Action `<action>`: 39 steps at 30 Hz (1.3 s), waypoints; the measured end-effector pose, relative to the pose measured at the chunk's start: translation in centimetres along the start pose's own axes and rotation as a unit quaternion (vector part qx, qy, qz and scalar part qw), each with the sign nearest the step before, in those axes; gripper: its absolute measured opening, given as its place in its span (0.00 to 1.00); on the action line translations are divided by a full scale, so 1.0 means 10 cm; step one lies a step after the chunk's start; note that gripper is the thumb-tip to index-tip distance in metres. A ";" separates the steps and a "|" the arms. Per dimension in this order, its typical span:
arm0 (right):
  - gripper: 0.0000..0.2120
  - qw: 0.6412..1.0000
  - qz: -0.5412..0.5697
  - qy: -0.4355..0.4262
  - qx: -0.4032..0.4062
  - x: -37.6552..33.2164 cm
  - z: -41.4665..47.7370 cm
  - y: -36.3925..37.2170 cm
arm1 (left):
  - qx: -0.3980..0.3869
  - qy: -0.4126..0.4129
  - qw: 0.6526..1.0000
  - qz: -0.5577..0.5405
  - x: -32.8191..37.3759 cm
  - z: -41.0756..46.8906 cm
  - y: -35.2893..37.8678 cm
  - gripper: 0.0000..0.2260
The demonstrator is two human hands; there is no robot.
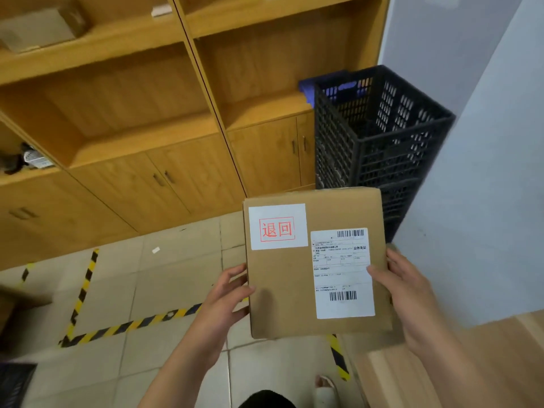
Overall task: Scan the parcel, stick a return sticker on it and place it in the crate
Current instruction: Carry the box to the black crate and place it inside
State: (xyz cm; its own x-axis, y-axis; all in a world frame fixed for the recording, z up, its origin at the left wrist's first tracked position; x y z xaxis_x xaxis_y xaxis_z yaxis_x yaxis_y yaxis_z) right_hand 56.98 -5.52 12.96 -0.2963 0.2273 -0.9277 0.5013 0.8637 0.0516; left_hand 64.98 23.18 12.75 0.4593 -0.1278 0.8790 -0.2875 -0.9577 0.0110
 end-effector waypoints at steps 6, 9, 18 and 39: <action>0.14 0.999 -0.017 0.012 -0.026 -0.17 0.57 0.34 | 0.001 0.007 1.000 -0.023 0.18 0.51 -0.19 0.17; 0.15 0.999 -0.026 0.016 -0.029 -0.23 0.85 0.60 | -0.020 0.012 1.000 -0.017 0.33 0.80 -0.37 0.22; 0.17 0.999 0.013 0.042 0.003 -0.67 1.66 1.72 | -0.053 0.031 0.998 -0.029 0.95 1.94 -1.31 0.24; 0.18 0.989 0.066 0.029 0.131 -1.41 3.36 2.19 | -0.169 0.048 0.984 0.012 2.49 4.36 -1.28 0.25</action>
State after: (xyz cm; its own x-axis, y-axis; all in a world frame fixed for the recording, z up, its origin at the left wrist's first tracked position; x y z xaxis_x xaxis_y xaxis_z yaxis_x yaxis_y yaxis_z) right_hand 99.52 -4.91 14.74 -0.2561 0.3630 -0.8959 0.7299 0.6802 0.0669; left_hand 116.78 21.02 13.71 0.3715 -0.1086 0.9220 -0.5678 -0.8123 0.1331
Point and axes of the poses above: each hand's wrist, its own z-axis towards the middle knuckle, its own y-axis out of the palm, x = y × z, the point moved 5 cm from there along z, towards the middle knuckle, and after that the axes turned 2 degrees about -x, right-handed, at the moved point
